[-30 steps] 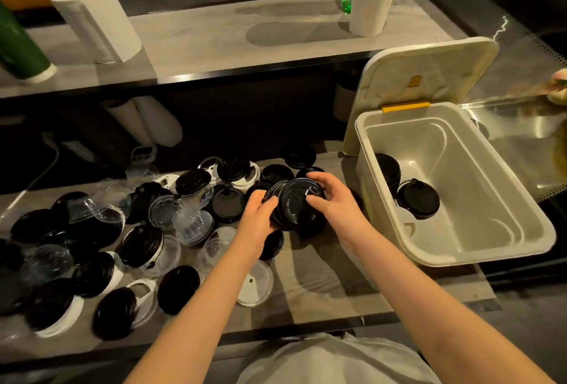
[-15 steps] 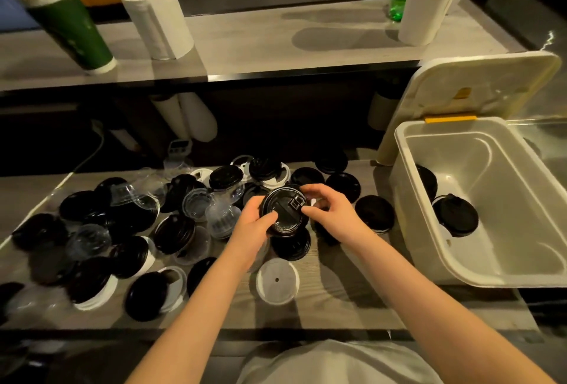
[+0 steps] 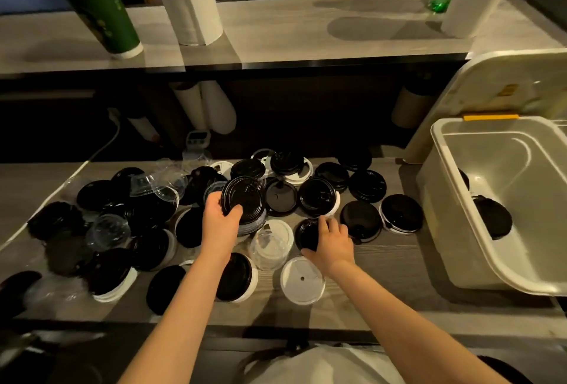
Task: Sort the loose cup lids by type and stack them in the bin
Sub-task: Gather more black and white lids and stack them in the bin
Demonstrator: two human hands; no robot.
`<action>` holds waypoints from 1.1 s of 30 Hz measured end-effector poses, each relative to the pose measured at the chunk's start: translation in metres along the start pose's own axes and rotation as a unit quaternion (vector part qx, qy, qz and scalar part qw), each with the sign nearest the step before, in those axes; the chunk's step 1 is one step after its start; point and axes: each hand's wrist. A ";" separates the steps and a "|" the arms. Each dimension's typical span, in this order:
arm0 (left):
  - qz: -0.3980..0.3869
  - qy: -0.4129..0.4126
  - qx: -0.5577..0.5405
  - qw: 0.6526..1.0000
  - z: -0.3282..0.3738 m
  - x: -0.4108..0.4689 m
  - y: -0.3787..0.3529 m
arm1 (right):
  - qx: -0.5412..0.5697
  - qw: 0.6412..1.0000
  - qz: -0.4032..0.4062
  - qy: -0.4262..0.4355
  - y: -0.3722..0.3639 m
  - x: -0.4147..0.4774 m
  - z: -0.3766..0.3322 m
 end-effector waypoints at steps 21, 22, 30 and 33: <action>-0.145 0.048 -0.187 0.971 0.024 -0.049 -0.006 | 0.354 0.891 0.089 0.270 0.070 -0.044 -0.051; -0.161 0.043 -0.175 0.970 0.024 -0.050 -0.004 | 0.336 0.896 0.082 0.279 0.071 -0.044 -0.050; -0.122 0.055 -0.106 0.985 0.002 -0.046 0.010 | 0.251 0.926 -0.043 0.279 0.073 -0.037 -0.037; -0.065 0.044 -0.084 0.993 -0.001 -0.036 0.017 | 0.258 0.945 -0.055 0.193 0.052 -0.039 -0.025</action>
Point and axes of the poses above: each hand's wrist, its own x-axis towards the middle knuckle, its own y-axis out of the back of the hand, z = x × y, and after that the axes turned 1 degree about y, right-handed
